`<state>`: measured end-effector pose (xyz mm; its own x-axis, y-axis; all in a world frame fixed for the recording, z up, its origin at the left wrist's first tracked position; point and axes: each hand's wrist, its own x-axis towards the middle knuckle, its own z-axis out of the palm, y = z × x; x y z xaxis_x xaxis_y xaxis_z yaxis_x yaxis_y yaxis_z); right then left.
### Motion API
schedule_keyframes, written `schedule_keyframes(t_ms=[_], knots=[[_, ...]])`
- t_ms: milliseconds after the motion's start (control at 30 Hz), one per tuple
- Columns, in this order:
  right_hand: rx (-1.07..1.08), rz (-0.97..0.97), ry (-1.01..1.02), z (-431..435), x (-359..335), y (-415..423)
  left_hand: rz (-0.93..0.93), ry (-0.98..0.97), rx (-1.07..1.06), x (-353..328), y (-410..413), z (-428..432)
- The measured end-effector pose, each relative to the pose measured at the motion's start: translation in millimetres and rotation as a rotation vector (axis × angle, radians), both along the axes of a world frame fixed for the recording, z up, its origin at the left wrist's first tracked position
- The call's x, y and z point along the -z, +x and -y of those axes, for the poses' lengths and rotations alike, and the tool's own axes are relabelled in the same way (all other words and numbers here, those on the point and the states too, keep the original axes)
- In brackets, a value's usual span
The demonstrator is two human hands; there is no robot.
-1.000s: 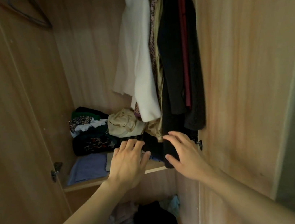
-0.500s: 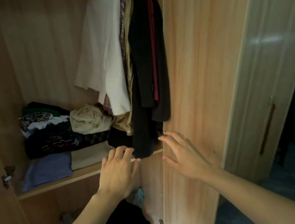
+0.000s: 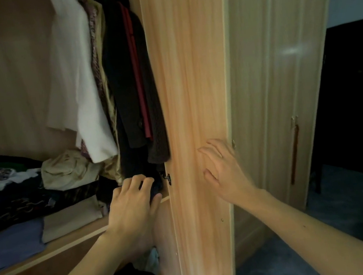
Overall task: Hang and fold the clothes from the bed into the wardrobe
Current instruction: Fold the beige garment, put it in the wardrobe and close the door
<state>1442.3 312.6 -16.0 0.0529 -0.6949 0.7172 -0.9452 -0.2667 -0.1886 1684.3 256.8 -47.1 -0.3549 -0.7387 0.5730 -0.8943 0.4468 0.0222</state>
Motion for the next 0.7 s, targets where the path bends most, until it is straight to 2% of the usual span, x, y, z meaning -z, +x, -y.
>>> schedule_keyframes(t_ms=[133, 433, 700], knots=[[0.031, 0.095, -0.055, -1, -8, -33, -0.007, -0.041, 0.042, -16, -41, -2], [-0.009, 0.262, 0.172, 31, 2, -71, 0.025, -0.041, 0.029, -22, -95, 2], [-0.077, 0.305, 0.078, 38, 12, -70, -0.005, 0.019, -0.074, -10, -89, 2]])
